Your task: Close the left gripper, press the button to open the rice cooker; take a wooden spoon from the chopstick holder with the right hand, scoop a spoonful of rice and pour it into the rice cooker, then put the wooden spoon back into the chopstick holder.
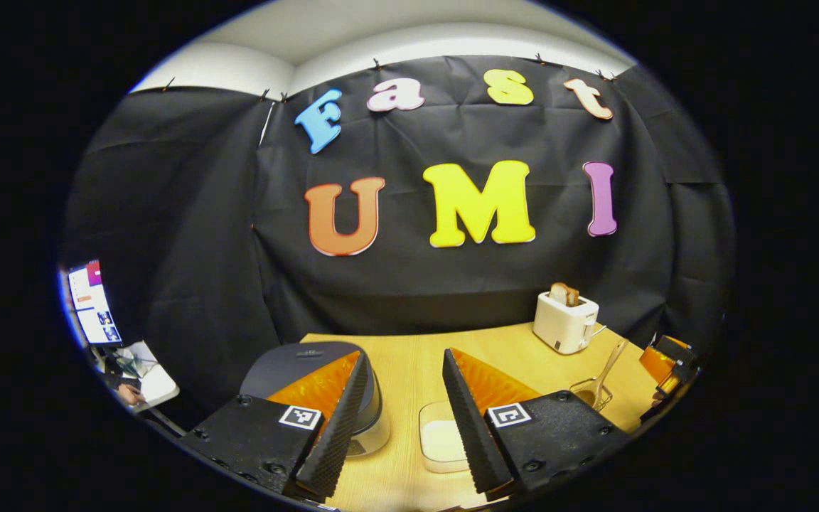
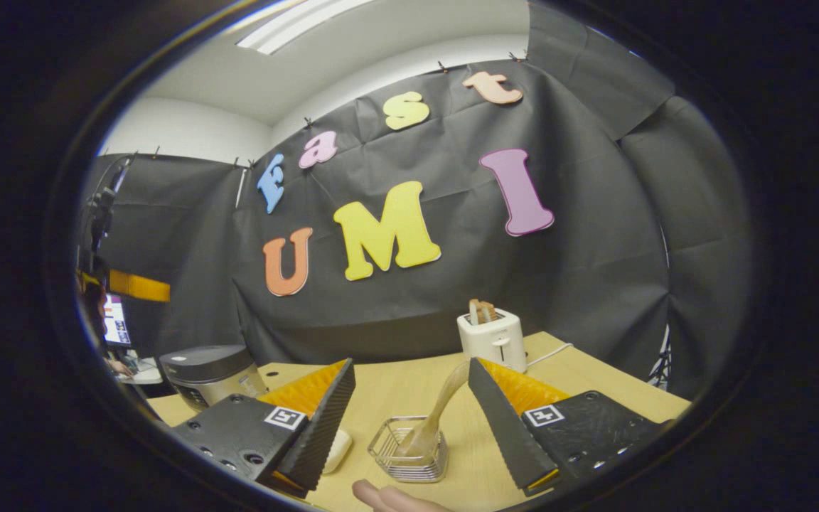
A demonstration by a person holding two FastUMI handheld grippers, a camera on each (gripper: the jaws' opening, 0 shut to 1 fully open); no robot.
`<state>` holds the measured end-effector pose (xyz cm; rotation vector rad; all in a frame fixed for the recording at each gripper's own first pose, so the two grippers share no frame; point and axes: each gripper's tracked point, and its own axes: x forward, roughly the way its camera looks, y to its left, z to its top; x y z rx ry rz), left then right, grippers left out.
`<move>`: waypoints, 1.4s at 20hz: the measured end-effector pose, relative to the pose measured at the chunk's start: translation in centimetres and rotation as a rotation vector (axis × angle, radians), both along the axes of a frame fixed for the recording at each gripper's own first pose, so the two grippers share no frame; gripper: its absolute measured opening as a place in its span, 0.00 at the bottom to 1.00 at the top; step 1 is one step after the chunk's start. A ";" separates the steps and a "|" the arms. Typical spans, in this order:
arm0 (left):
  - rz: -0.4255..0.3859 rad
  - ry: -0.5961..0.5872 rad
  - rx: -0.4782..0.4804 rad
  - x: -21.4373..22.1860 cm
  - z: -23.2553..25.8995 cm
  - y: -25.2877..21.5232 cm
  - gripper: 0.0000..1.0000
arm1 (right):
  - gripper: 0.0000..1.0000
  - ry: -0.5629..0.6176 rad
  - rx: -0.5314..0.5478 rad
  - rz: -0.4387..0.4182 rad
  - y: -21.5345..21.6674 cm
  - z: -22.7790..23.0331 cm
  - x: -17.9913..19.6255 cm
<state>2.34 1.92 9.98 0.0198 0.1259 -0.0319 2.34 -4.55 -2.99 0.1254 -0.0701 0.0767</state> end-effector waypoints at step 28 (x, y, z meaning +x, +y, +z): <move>-0.220 -0.086 -0.140 4.1 -11.3 -46.1 0.82 | 0.95 0.025 -0.275 -0.059 -27.3 -6.8 0.3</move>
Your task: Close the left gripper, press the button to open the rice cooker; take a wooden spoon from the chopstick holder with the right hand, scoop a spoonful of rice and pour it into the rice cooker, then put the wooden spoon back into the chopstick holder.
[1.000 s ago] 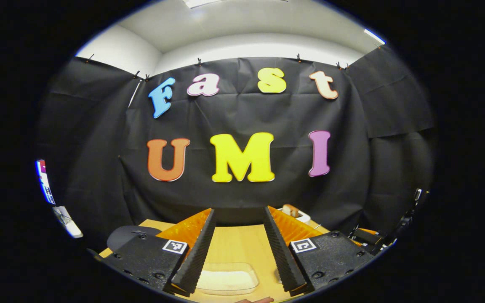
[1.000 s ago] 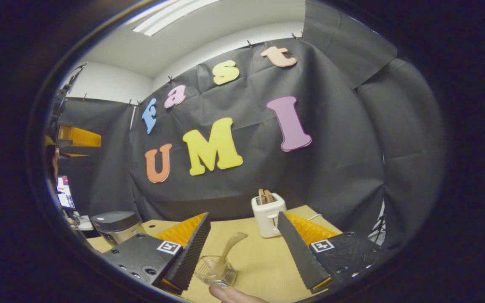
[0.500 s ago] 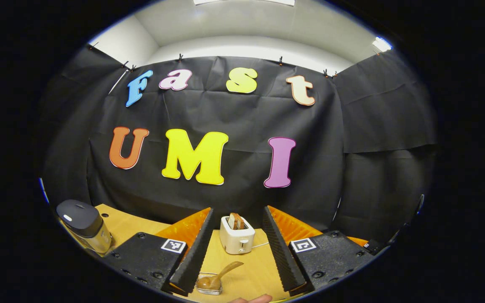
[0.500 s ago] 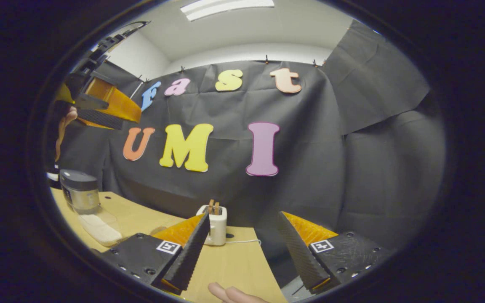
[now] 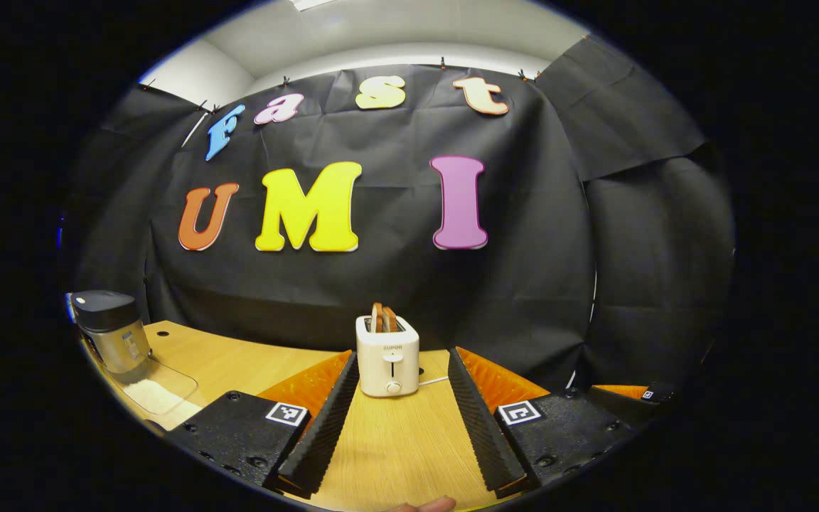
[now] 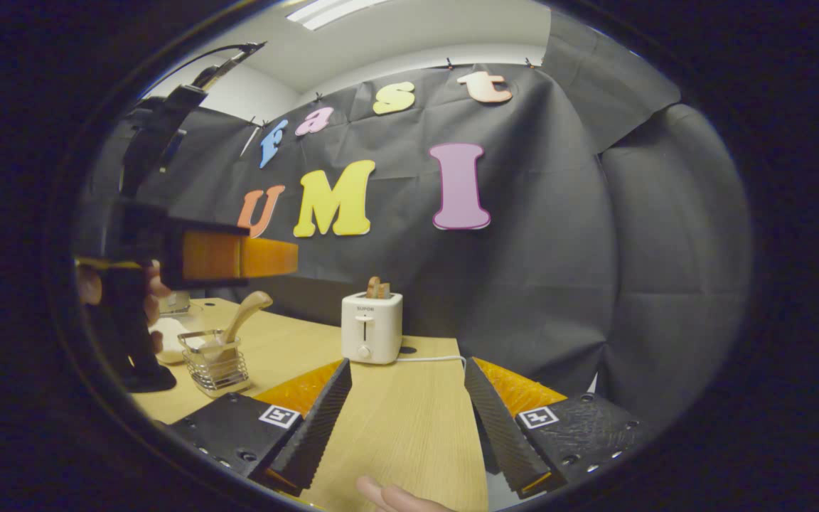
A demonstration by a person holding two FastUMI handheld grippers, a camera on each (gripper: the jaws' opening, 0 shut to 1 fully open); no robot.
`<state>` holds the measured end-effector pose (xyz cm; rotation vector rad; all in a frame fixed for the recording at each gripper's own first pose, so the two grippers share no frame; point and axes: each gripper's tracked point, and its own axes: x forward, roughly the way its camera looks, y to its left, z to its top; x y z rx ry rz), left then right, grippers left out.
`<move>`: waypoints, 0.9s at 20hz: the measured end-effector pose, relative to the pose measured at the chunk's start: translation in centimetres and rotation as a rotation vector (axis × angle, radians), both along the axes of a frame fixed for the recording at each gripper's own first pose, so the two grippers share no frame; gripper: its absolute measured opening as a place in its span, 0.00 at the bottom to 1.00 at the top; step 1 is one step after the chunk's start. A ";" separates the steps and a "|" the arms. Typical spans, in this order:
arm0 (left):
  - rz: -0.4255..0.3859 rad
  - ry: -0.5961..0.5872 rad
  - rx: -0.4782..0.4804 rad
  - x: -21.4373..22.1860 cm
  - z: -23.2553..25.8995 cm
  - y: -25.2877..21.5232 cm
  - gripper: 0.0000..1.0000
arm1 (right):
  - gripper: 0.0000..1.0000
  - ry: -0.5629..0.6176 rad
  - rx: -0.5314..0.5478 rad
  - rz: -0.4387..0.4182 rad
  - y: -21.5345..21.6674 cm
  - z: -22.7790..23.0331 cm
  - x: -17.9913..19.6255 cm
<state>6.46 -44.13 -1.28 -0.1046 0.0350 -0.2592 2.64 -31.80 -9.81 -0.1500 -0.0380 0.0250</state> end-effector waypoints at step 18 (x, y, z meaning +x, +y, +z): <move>-0.058 0.175 -0.013 -0.4 -9.0 -4.6 0.86 | 0.95 0.035 -0.037 -0.135 -2.9 -1.7 2.4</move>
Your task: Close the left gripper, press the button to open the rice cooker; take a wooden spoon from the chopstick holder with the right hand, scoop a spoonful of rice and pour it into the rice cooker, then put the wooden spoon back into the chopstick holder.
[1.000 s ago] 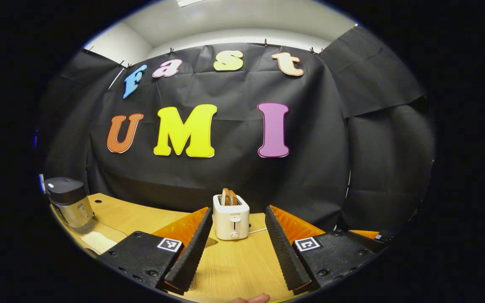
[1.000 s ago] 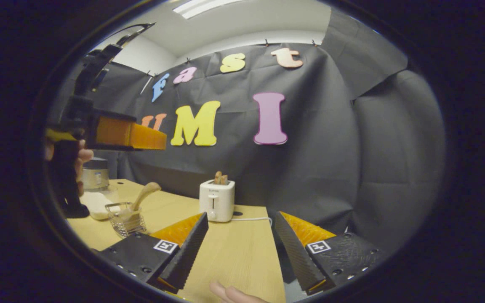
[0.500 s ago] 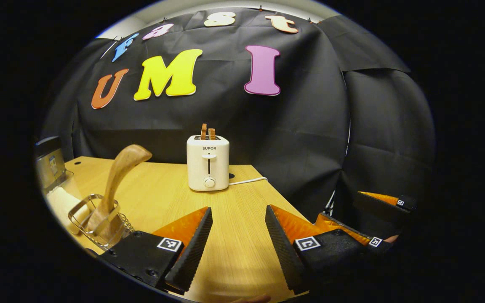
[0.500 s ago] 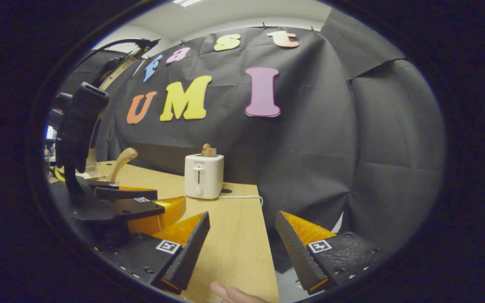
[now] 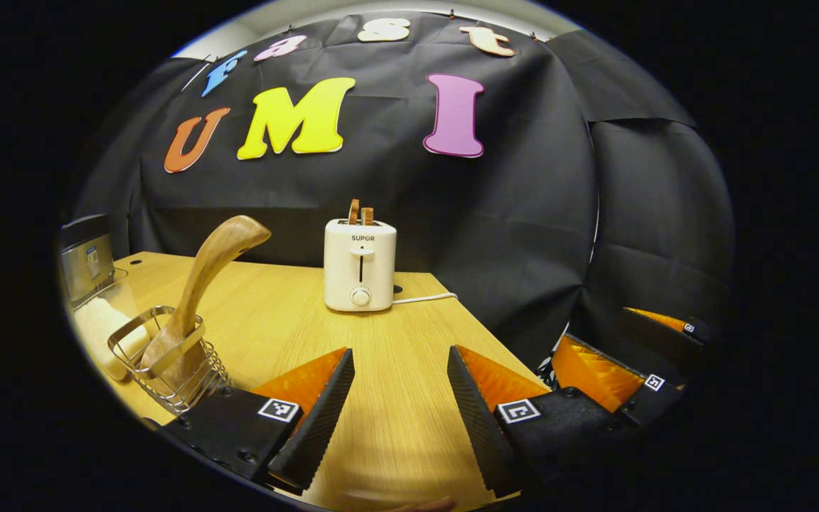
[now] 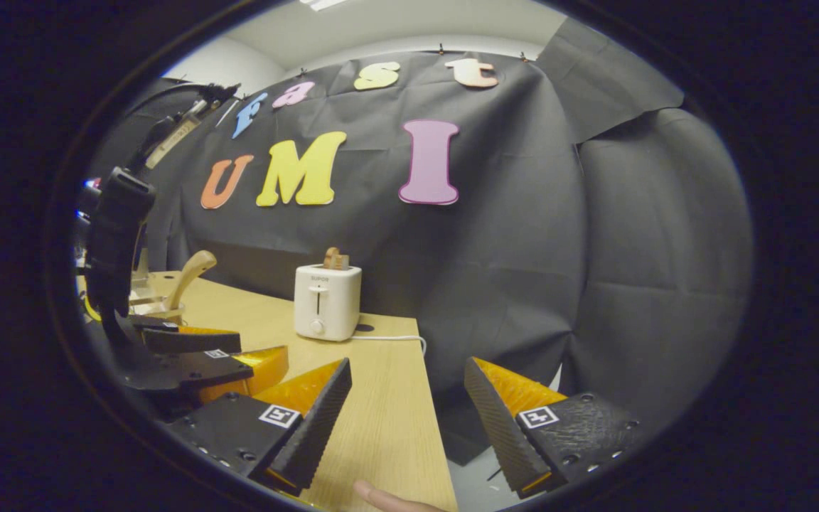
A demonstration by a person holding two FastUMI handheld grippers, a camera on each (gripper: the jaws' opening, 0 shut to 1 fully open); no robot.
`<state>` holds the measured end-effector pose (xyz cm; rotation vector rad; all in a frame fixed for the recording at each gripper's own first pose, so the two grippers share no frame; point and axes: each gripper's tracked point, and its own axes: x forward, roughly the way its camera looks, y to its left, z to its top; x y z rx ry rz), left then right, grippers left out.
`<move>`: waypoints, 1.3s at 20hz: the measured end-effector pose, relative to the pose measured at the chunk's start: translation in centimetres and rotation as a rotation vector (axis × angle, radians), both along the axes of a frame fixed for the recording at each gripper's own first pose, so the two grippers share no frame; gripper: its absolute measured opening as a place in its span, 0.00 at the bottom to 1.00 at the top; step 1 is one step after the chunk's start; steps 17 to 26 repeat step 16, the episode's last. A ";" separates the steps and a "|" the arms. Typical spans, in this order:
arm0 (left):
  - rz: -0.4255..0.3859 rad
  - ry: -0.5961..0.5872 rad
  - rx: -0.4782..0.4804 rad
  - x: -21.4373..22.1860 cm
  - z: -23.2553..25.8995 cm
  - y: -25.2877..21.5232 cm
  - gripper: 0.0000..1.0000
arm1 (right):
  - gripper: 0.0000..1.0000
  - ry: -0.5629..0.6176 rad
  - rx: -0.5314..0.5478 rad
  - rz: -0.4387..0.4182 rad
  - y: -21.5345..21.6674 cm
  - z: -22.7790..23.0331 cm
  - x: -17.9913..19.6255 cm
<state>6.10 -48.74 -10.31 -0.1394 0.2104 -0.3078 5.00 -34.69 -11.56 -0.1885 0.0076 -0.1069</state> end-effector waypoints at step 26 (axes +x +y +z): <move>0.039 -0.055 0.049 -0.8 4.5 9.5 0.85 | 0.96 -0.058 0.098 -0.022 7.1 5.8 -2.1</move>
